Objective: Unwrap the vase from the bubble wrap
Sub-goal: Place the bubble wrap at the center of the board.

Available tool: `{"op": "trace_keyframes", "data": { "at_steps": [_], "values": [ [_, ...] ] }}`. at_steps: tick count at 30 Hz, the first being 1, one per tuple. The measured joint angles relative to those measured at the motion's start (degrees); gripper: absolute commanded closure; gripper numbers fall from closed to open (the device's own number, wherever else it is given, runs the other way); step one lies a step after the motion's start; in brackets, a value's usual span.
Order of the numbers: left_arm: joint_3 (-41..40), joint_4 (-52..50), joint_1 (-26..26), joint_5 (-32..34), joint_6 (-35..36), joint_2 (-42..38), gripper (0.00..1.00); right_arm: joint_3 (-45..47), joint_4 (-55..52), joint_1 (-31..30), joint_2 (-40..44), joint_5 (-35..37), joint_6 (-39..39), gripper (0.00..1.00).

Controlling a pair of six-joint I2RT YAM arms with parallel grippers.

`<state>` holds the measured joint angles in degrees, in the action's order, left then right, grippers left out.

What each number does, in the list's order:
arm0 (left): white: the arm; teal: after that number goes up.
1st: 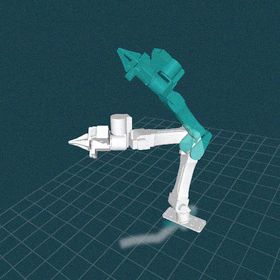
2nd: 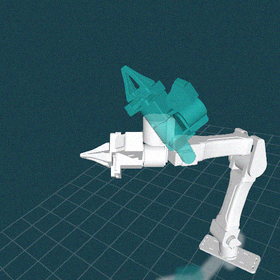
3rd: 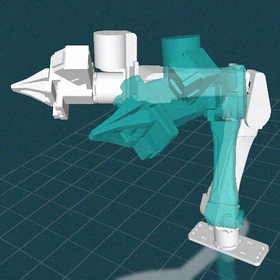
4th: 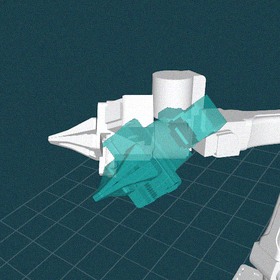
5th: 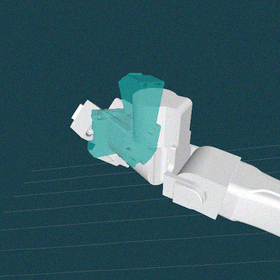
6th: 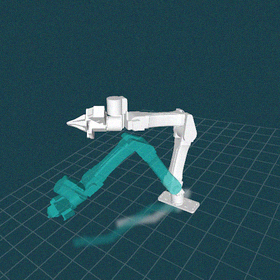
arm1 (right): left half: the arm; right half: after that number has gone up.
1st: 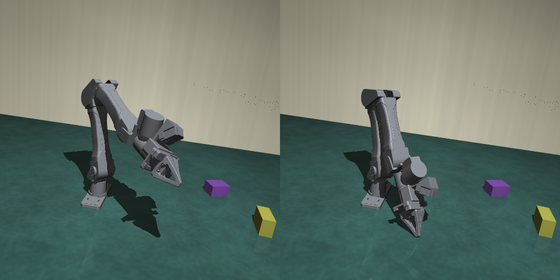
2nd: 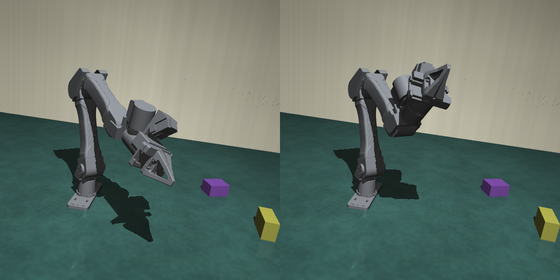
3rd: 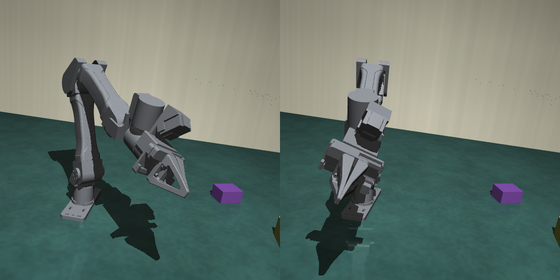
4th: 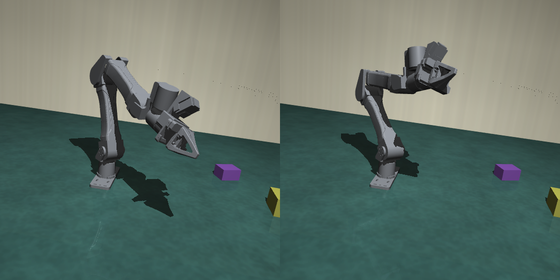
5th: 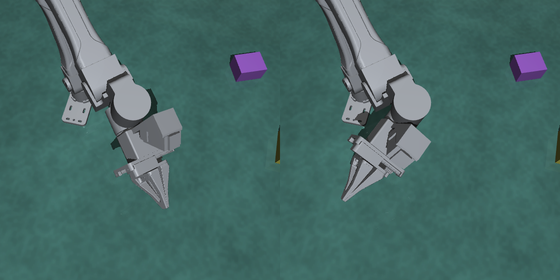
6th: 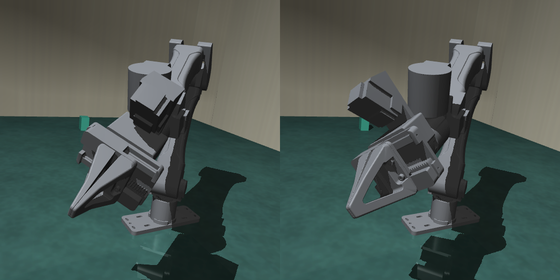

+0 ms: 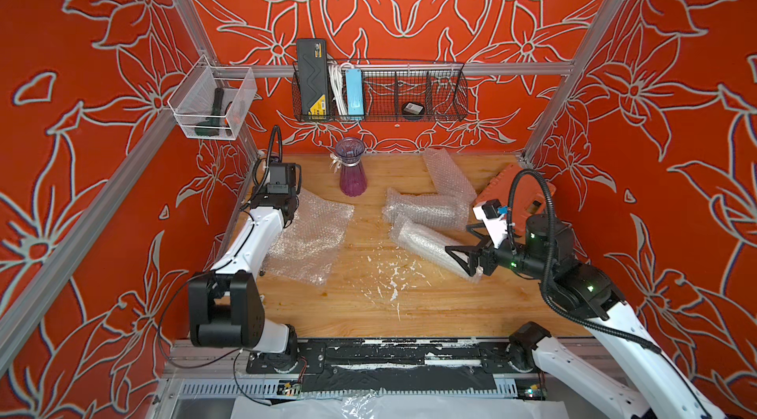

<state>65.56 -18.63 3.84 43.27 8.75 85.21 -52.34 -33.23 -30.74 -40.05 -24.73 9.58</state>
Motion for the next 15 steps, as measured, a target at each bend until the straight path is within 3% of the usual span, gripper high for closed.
{"op": "trace_keyframes", "data": {
  "at_steps": [3, 4, 7, 8, 15],
  "values": [
    [0.33, 1.77, 0.94, 2.67, 1.03, 2.27, 1.0, 0.11, -1.11, 0.0, 0.7, 0.22, -0.48, 0.02],
    [0.35, 2.4, 1.05, 3.43, 1.4, 2.75, 0.82, 0.13, -1.51, 0.0, 0.9, 0.24, -0.72, 0.02],
    [1.77, 2.67, 1.16, 4.74, 1.22, 4.28, 0.07, 0.13, -2.1, 0.0, 1.2, 0.26, -1.2, 0.02],
    [2.47, 2.51, 1.18, 4.7, 0.68, 4.66, 0.01, 0.13, -2.34, 0.0, 1.27, 0.26, -1.31, 0.02],
    [6.64, 0.39, 1.22, 0.94, -2.1, 3.08, 0.01, 0.13, -4.04, 0.0, 0.0, 0.31, -1.55, 0.02]
  ]
}}
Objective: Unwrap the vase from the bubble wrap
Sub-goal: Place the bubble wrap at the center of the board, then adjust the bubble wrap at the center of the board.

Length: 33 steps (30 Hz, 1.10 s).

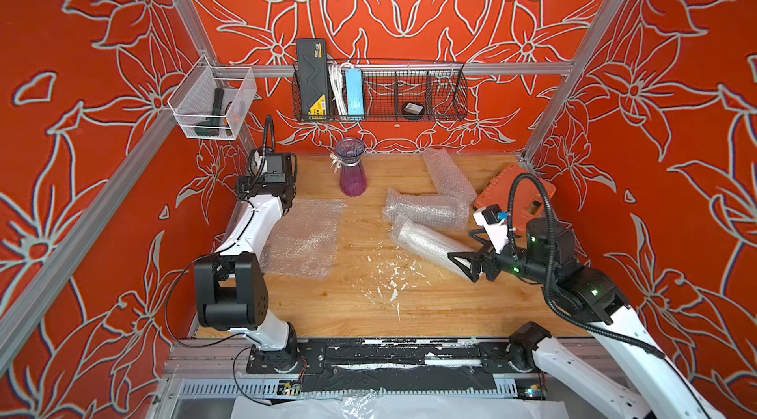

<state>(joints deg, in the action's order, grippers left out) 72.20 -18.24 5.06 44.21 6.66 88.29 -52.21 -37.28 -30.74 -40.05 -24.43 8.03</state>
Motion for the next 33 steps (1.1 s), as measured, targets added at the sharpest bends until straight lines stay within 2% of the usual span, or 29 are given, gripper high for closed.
{"op": "trace_keyframes", "data": {
  "at_steps": [5, 9, 11, 14, 17, 20, 23, 28, 33],
  "values": [
    [0.09, -2.93, -2.51, -3.91, -3.02, -5.86, 0.01, -0.13, -1.31, 0.0, -1.31, 1.05, 0.02, 0.02],
    [-3.74, -5.16, -12.26, -9.66, -7.54, -13.92, 0.01, -0.22, -2.56, 0.02, -2.6, 3.54, 0.15, 0.02],
    [-8.37, -5.7, -18.84, -16.94, -11.69, -19.47, 0.01, -0.22, -3.61, 0.0, -4.13, 5.92, 0.33, 0.02],
    [-18.03, -2.51, -25.24, -30.53, -19.08, -27.43, 0.01, -0.28, -4.79, 0.13, -7.74, 9.22, 0.5, 0.02],
    [-28.74, 4.81, -28.74, -44.7, -26.97, -32.41, 0.01, -0.7, -5.09, 0.79, -13.51, 11.61, 0.68, 0.02],
    [-34.58, 10.34, -29.53, -54.4, -32.3, -31.74, 0.01, -0.7, -4.74, 2.54, -18.47, 12.72, 0.92, 0.02],
    [-34.77, 14.71, -30.6, -60.22, -34.32, -26.86, 0.01, -0.7, -4.11, 5.27, -22.29, 12.83, 1.2, 0.02],
    [-36.65, 23.1, -34.1, -65.99, -36.94, -24.33, 0.01, -0.48, -1.73, 8.57, -27.43, 12.63, 2.21, 0.02],
    [-38.8, 28.98, -36.33, -68.78, -39.15, -22.84, 0.01, 0.66, 1.01, 8.74, -30.93, 12.76, 3.15, 0.02]
  ]
}}
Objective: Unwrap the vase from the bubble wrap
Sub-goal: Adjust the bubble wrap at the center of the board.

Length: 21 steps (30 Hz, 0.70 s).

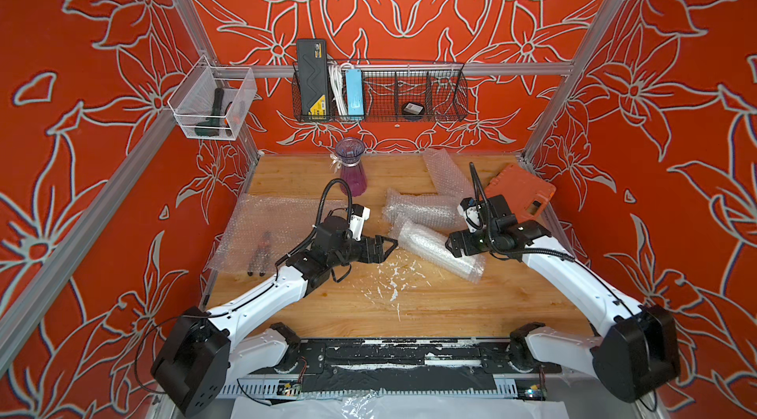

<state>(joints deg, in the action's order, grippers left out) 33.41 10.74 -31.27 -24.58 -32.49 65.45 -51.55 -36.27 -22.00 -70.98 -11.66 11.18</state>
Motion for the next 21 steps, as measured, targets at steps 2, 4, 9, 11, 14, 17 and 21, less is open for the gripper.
{"op": "trace_keyframes", "data": {
  "at_steps": [2, 4, 9, 11, 14, 17, 21],
  "values": [
    [-0.37, 0.96, -0.68, -0.31, -0.22, 0.37, 0.01, 0.04, 0.74, 0.0, -1.95, -0.09, 0.07, 0.02],
    [-0.61, 1.33, -1.01, -0.33, -0.24, 0.39, 0.01, 0.76, 1.84, 0.0, -3.26, -0.63, 0.26, 0.02],
    [-0.63, 1.36, -1.05, 0.07, -0.37, 0.37, 0.01, 4.09, 5.01, -0.07, -3.96, -3.43, 1.84, 0.02],
    [-1.07, 1.4, -1.05, 0.07, -0.72, 0.17, 0.01, 5.25, 6.54, -0.17, -3.54, -3.65, 2.51, 0.02],
    [-2.73, 1.4, -1.05, 0.07, -1.44, -0.48, 0.01, 6.64, 7.85, -1.77, -2.34, -3.58, 3.65, 0.02],
    [-5.2, 1.66, -1.05, 0.04, -2.36, -1.33, 0.01, 7.78, 8.48, -5.53, -1.53, -3.41, 5.27, 0.02],
    [-8.37, 1.75, -1.05, 0.2, -3.58, -2.21, 0.01, 8.9, 9.66, -12.81, -1.53, -3.39, 8.63, 0.02]
  ]
}}
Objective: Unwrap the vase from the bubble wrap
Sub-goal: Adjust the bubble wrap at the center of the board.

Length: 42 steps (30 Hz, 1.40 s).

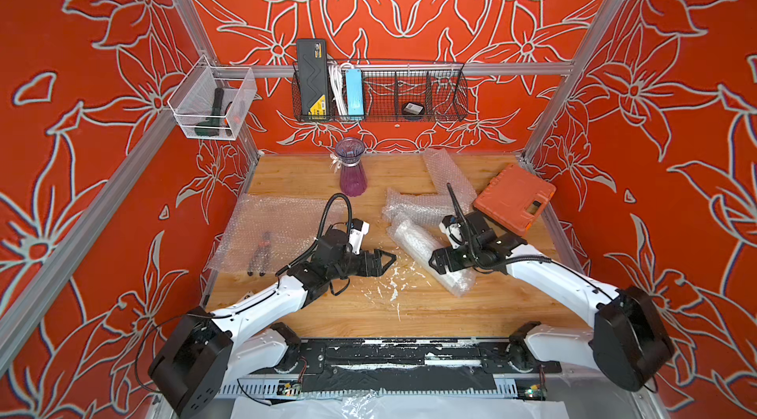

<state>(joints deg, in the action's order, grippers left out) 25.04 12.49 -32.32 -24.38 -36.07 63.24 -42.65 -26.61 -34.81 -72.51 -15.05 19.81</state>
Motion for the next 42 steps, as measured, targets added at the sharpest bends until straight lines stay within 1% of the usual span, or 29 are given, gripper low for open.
{"op": "trace_keyframes", "data": {
  "at_steps": [6, 11, 16, 19, 22, 25, 31, 33, 38, 42],
  "values": [
    [-2.08, -0.22, 0.0, 0.59, -0.63, -1.01, 0.02, -1.22, 2.21, -9.64, -2.6, 0.02, 5.42, 0.02],
    [-2.08, -1.6, 0.04, 2.05, -0.63, -2.67, 0.04, -5.14, 4.13, -14.58, -5.84, -0.28, 7.82, 0.02],
    [-2.08, -4.07, 0.66, 3.69, -0.59, -5.77, 0.05, -6.43, 9.4, -16.61, -6.45, -2.16, 9.16, 0.02],
    [-2.01, -5.7, 0.87, 4.42, -0.48, -7.28, 0.05, -6.43, 10.25, -16.76, -5.22, -2.03, 9.38, 0.02],
    [-1.33, -7.17, 0.85, 4.61, 0.09, -6.82, 0.05, -6.36, 9.27, -16.76, -1.84, -1.01, 9.42, 0.02],
    [0.09, -7.54, 0.28, 4.74, 0.28, -4.28, 0.05, -5.62, 7.96, -16.76, 3.54, 0.61, 9.62, 0.02],
    [3.48, -7.93, -5.4, 5.77, 0.02, 1.51, 0.05, 0.39, 2.91, -16.76, 14.97, 5.57, 11.72, 0.02],
    [5.2, -9.68, -8.2, 7.56, -0.17, 1.9, 0.04, 3.39, 0.61, -16.76, 18.47, 6.54, 13.07, 0.02],
    [8.26, -15.54, -16.61, 14.32, -1.6, -1.55, 0.04, 9.62, -3.1, -16.76, 24.33, 6.84, 16.04, 0.08],
    [7.48, -17.38, -21.55, 17.75, -4.94, -4.44, 0.04, 12.85, -2.89, -16.76, 24.79, 5.79, 17.55, 0.17]
  ]
}}
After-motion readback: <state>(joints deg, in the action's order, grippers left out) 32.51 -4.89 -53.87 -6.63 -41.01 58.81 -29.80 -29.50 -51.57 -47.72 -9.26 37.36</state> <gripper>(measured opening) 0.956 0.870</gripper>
